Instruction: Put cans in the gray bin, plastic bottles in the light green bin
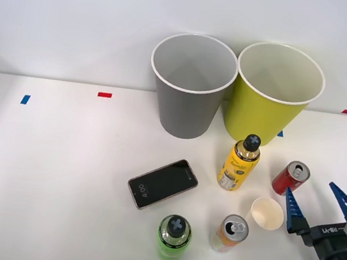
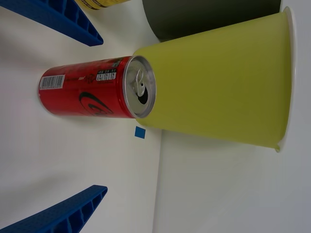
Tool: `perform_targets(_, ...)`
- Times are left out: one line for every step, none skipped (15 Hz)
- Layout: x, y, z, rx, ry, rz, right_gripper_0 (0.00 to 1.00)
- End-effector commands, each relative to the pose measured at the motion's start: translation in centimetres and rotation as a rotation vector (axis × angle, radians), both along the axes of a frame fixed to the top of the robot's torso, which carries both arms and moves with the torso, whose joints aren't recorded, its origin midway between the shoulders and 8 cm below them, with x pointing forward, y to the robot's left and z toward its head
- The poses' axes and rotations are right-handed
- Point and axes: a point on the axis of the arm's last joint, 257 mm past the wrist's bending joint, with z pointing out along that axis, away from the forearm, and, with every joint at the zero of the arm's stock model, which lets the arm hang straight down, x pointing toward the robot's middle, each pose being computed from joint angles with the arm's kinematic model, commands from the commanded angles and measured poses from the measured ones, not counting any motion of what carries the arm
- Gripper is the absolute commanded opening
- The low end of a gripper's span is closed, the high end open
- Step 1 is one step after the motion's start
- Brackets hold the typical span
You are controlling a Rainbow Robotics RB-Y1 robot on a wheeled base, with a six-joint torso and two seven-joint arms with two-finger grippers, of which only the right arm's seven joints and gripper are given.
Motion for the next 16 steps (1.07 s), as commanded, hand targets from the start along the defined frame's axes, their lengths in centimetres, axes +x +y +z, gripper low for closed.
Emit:
perform_targets(0.7,0.9,-0.3,0.007,0.006,0.020,1.00)
perform_targets(1.2,1.1,-0.4,0.003,0.007,0.026,1.00)
perform_targets(1.6,1.0,-0.5,-0.001,0.005,0.025,1.00)
perform_targets(2.2,1.2,-0.6,-0.001,0.002,0.024,1.00)
perform_targets(2.9,1.2,-0.5,-0.003,-0.004,0.022,1.00)
perform_targets(3.3,1.4,-0.6,-0.004,-0.005,0.025,1.00)
perform_targets(3.9,1.8,-0.7,-0.004,-0.001,0.032,1.00)
perform_targets(4.3,2.1,-0.7,-0.004,0.006,0.037,1.00)
perform_targets(4.6,2.3,-0.6,-0.001,0.006,0.039,1.00)
perform_targets(5.1,2.6,-0.5,0.002,0.012,0.043,1.00)
perform_targets(5.3,2.8,-0.4,0.002,0.013,0.046,1.00)
perform_targets(5.5,2.9,-0.3,0.001,0.011,0.046,1.00)
perform_targets(5.6,2.9,-0.2,0.000,0.011,0.047,1.00)
perform_targets(5.6,2.9,-0.3,-0.007,0.012,0.047,1.00)
perform_targets(5.7,2.9,-0.3,-0.008,0.014,0.046,1.00)
perform_targets(5.7,2.9,-0.4,-0.010,0.015,0.045,1.00)
